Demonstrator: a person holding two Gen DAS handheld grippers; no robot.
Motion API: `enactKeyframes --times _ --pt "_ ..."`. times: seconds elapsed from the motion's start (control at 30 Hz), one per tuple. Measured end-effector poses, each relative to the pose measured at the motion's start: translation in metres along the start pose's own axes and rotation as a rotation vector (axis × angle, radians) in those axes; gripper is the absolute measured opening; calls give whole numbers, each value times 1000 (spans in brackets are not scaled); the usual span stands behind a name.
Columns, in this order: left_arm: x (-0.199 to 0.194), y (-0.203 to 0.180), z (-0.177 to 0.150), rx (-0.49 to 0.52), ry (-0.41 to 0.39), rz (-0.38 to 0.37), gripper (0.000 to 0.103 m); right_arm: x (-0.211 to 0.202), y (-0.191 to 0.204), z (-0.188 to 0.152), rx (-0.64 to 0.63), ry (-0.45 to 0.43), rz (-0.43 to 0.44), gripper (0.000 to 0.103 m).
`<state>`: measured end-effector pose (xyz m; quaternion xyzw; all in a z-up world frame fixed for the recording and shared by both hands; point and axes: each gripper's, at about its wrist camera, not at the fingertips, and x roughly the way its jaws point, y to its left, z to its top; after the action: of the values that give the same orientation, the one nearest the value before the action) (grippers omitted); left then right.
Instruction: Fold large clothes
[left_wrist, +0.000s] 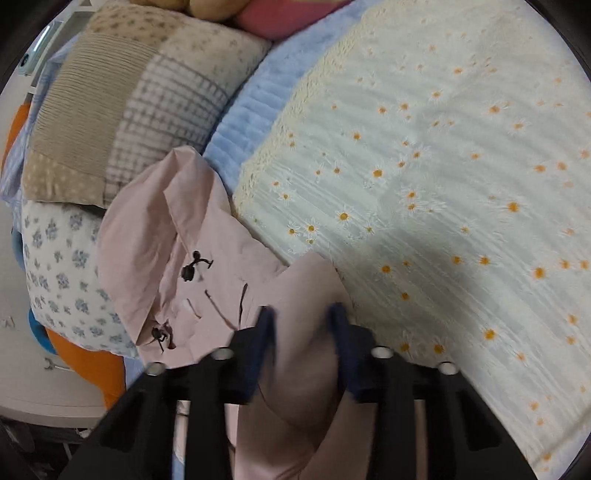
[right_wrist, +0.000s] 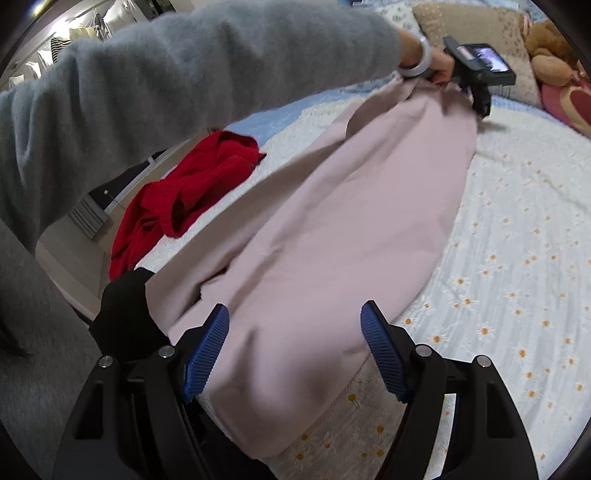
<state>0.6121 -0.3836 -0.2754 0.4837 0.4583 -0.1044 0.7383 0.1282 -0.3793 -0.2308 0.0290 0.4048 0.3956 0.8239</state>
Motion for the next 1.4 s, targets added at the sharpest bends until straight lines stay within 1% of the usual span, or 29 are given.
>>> enactKeyframes --times 0.07,0.13,0.17,0.23,0.27,0.37,0.4,0.47,0.5,0.53,0.57,0.67,0.73,0.8,0.83,0.9,0.93,0.97,1.0,1.03,1.07,1.13,1.17,1.2,1.23,1.27,1.3,1.33,1.4 --pt "3 1 5 -21 -2 0 16 10 1 -2 -4 21 5 74" --pt "-2 13 10 -117 -34 -78 11 18 3 -3 -2 36 14 74" --pt "-7 28 11 -204 -65 -164 10 22 7 -3 -4 41 12 74" --pt "-13 54 10 -332 -108 -279 9 25 7 -3 0 44 16 74" --pt "-17 72 6 -408 -148 -359 9 25 7 -3 5 42 21 74" --pt "-20 117 -16 -612 -251 -528 9 28 6 -6 13 51 23 74" --pt "-12 138 -32 -719 -290 -604 9 32 6 -7 12 67 17 74" --pt "7 155 -53 -842 -317 -679 9 43 10 -9 -13 98 -23 73" --pt "15 156 -57 -855 -309 -678 9 48 12 -9 -25 110 -35 73" --pt "28 151 -63 -845 -295 -649 9 49 14 -9 -33 115 -40 73" --pt "35 147 -64 -835 -292 -640 9 52 17 -10 -52 129 -56 73" --pt "69 131 -69 -829 -267 -642 10 57 21 -14 -67 167 -77 73" --pt "84 124 -72 -823 -281 -635 11 60 21 -17 -63 192 -86 74" --pt "85 123 -74 -826 -301 -632 12 61 21 -20 -42 183 -84 74" --pt "80 125 -75 -822 -302 -620 13 63 22 -20 -42 183 -87 76" --pt "61 130 -76 -812 -316 -570 23 64 26 -19 -52 185 -85 79" --pt "44 136 -82 -817 -346 -561 27 65 29 -18 -55 186 -89 79" --pt "23 141 -89 -815 -377 -561 27 64 30 -16 -51 180 -86 79" --pt "11 145 -94 -807 -395 -565 29 61 30 -13 -30 167 -72 79" --pt "-14 149 -103 -786 -424 -580 34 58 30 -10 -10 158 -60 76" --pt "-34 152 -112 -772 -442 -594 36 50 29 -6 24 133 -27 75" --pt "-76 152 -137 -737 -477 -651 40 30 28 4 62 51 31 73" --pt "-92 150 -149 -721 -494 -680 42 14 28 15 76 -26 60 73" --pt "-108 143 -167 -706 -497 -708 44 5 26 24 81 -75 67 73" --pt "-115 137 -177 -703 -480 -720 47 -3 23 36 84 -128 43 70" --pt "-119 127 -193 -700 -440 -737 48 -5 21 47 84 -151 -2 69" --pt "-118 116 -209 -708 -402 -749 48 -5 16 64 81 -164 -83 67" --pt "-115 109 -219 -721 -377 -763 48 -1 11 80 82 -179 -141 67" --pt "-101 91 -247 -755 -316 -782 46 11 -3 112 105 -207 -199 64"
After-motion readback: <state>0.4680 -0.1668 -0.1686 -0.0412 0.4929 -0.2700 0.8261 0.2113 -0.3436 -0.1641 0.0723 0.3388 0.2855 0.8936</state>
